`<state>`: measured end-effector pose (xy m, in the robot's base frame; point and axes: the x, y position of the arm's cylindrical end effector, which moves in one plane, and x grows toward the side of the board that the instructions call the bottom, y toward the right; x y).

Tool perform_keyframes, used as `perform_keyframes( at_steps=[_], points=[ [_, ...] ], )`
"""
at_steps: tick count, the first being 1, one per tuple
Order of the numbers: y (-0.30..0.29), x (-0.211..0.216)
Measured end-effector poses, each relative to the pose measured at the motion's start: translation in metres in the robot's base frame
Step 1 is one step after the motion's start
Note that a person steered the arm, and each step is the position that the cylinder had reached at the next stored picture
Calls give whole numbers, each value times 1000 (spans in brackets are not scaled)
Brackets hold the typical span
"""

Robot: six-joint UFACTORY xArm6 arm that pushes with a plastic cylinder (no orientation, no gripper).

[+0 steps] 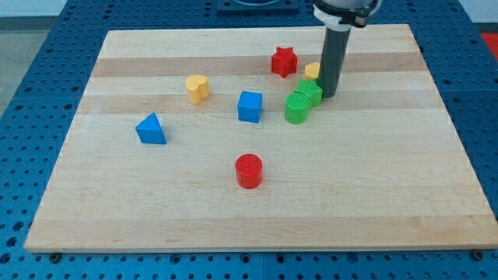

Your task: Move the yellow hexagon to green star

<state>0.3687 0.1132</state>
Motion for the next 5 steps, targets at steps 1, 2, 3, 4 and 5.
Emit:
perform_keyframes(
  at_steps=[1, 2, 3, 4, 5],
  points=[
    [8, -4],
    [14, -24],
    [15, -40],
    [16, -41],
    [17, -57]
  ],
)
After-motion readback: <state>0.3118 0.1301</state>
